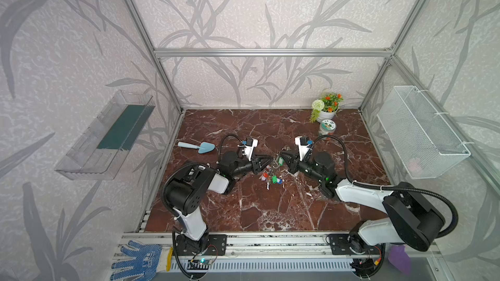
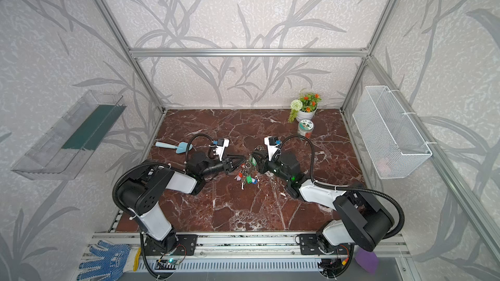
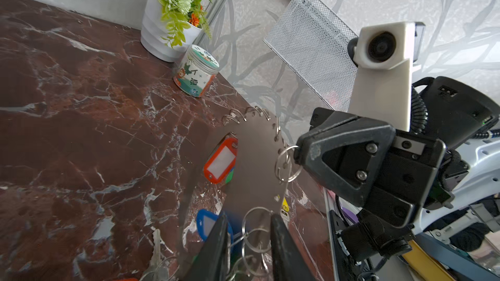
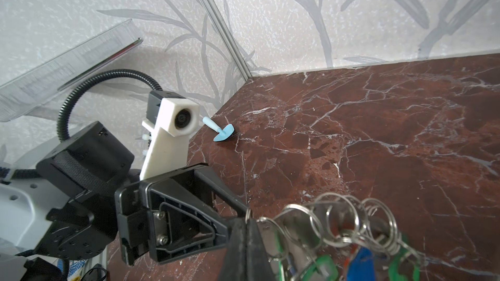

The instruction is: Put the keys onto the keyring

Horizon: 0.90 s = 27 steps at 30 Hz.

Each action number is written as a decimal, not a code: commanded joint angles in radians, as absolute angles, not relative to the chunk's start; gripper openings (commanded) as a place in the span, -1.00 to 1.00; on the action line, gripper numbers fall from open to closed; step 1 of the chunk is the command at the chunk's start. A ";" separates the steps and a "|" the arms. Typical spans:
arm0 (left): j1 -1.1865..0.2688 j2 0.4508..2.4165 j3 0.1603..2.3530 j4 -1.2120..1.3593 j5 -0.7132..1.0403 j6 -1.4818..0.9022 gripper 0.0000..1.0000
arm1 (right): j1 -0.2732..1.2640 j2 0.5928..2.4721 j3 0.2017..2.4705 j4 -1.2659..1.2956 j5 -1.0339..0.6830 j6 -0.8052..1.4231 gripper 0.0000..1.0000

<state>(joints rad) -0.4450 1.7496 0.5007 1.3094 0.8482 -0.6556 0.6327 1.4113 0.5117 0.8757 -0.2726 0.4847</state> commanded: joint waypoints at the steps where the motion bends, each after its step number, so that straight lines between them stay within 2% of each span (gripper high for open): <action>1: -0.466 1.700 0.520 1.411 0.919 -0.651 -0.41 | 0.627 1.386 0.511 0.982 -0.294 0.508 -1.00; 10: -0.465 1.632 0.502 1.411 0.932 -0.621 -0.28 | 0.616 1.342 0.521 0.986 -0.331 0.514 -1.00; 27: -0.461 1.721 0.597 1.411 1.002 -0.735 -0.15 | 0.615 1.374 0.518 1.028 -0.363 0.534 -1.00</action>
